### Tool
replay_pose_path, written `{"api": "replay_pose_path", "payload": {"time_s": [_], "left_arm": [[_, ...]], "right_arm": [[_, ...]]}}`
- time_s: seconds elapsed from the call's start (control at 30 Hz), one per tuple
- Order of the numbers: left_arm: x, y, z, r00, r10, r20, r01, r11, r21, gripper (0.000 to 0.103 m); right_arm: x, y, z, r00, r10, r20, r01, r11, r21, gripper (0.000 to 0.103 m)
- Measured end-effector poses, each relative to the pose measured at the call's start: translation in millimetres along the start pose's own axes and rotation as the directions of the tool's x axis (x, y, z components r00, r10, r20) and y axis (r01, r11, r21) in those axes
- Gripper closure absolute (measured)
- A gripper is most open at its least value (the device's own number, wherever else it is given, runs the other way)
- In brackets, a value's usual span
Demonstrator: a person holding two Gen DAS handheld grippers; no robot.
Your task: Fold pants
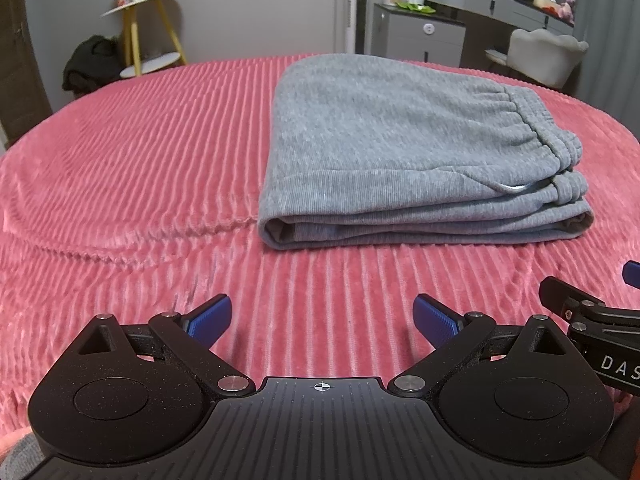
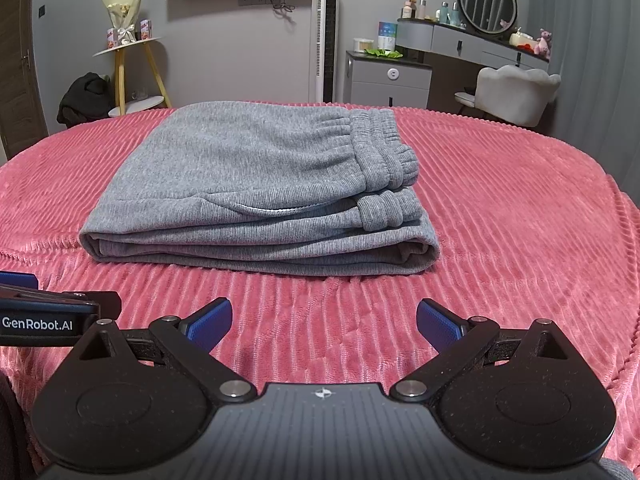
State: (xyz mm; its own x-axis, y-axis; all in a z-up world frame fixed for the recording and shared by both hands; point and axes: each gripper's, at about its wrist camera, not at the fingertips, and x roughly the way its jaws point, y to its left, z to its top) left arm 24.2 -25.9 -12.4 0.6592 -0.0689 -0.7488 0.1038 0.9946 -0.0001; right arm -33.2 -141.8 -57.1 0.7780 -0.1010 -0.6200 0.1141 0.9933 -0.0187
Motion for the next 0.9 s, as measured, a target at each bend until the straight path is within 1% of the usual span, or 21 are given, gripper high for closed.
{"api": "replay_pose_path", "payload": {"time_s": [0.9], "left_arm": [[-0.2,0.4,0.2,1.0,-0.006,-0.001,0.006,1.0,-0.004,0.003]], "right_arm": [[-0.9,0.6,-0.2,1.0,-0.001,0.003,0.001,1.0,0.0,0.004]]}}
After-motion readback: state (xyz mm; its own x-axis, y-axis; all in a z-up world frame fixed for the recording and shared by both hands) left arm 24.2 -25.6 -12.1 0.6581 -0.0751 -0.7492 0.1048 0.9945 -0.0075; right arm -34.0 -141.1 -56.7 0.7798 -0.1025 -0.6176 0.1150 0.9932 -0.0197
